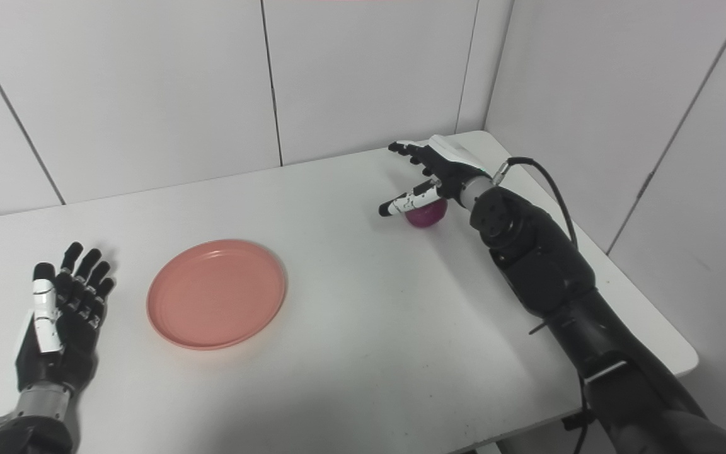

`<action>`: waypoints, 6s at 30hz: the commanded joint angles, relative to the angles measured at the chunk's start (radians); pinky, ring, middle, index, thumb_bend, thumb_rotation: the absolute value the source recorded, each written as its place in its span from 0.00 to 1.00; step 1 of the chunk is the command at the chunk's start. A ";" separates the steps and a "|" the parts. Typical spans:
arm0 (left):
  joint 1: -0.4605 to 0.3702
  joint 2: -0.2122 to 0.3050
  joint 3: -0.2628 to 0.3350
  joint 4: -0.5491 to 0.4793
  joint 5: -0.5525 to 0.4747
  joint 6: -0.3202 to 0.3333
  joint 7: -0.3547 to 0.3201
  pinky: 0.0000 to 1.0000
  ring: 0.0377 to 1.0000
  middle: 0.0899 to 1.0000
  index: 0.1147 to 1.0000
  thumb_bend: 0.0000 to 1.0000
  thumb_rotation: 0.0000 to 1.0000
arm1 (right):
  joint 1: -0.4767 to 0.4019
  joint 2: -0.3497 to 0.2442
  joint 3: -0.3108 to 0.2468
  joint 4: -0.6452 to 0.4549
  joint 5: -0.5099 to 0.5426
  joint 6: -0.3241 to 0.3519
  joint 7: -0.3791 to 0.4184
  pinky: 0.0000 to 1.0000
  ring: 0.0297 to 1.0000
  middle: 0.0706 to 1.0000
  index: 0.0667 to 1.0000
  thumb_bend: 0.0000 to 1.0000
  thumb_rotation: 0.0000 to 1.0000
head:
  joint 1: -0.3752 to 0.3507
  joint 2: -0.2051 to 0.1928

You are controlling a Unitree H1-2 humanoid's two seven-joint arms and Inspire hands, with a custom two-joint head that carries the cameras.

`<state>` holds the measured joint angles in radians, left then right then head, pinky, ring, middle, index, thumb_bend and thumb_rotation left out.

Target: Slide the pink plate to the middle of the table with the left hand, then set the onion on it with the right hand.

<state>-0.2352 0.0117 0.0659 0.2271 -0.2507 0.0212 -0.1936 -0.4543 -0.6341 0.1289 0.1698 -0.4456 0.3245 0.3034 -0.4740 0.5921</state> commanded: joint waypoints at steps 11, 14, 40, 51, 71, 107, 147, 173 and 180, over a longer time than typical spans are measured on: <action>-0.024 -0.001 -0.005 -0.020 -0.009 -0.021 -0.011 0.99 0.98 0.97 0.96 0.64 1.00 | -0.062 -0.041 0.038 0.036 -0.090 -0.055 -0.040 0.78 0.88 0.92 0.92 1.00 0.34 | 0.006 0.000; -0.023 0.000 -0.006 -0.022 -0.009 -0.020 -0.012 1.00 0.98 0.97 0.97 0.64 1.00 | -0.063 -0.047 0.046 0.046 -0.117 -0.070 -0.054 0.77 0.89 0.92 0.93 1.00 0.36 | 0.007 0.000; -0.020 0.001 -0.016 -0.031 -0.001 -0.017 -0.010 0.99 0.98 0.97 0.97 0.64 1.00 | -0.019 -0.038 0.072 0.072 -0.135 -0.093 -0.042 0.71 0.77 0.79 0.77 0.92 0.11 | 0.017 0.009; -0.015 0.000 -0.018 -0.044 0.002 -0.013 -0.006 0.99 0.98 0.97 0.97 0.63 1.00 | -0.008 -0.031 0.072 0.121 -0.123 -0.155 -0.094 0.59 0.62 0.64 0.66 0.77 0.01 | 0.019 0.015; -0.018 -0.002 -0.020 -0.036 0.000 -0.014 -0.004 1.00 0.98 0.97 0.97 0.63 1.00 | 0.008 -0.002 0.062 0.098 -0.165 -0.187 -0.238 0.40 0.40 0.46 0.47 0.52 0.00 | 0.030 0.020; 0.025 -0.165 -0.133 -0.134 0.169 0.036 0.160 0.97 0.96 0.95 0.95 0.63 1.00 | 0.064 0.155 -0.032 -0.204 -0.002 -0.400 -0.255 0.40 0.40 0.47 0.47 0.52 0.00 | 0.568 0.024; -0.007 -0.129 -0.110 -0.074 0.223 0.014 0.193 0.95 0.94 0.93 0.92 0.60 1.00 | -0.017 0.502 0.163 -0.149 -0.111 -0.325 -0.142 0.36 0.37 0.46 0.50 0.51 0.00 | 0.467 0.044; -0.003 -0.131 -0.118 -0.093 0.235 0.009 0.185 0.94 0.94 0.92 0.91 0.60 1.00 | -0.027 0.492 0.202 0.071 -0.164 -0.311 -0.175 0.32 0.36 0.43 0.51 0.51 0.00 | 0.461 0.050; -0.003 -0.137 -0.114 -0.096 0.223 0.012 0.182 0.94 0.94 0.92 0.92 0.59 1.00 | -0.024 0.485 0.193 0.070 -0.132 -0.322 -0.173 0.41 0.40 0.44 0.51 0.51 0.00 | 0.460 0.051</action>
<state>-0.2021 -0.1185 -0.0451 0.1580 -0.0151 0.0570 -0.0027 -0.4421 -0.1390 0.3298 0.2523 -0.5890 0.0177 0.1358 -0.0138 0.6443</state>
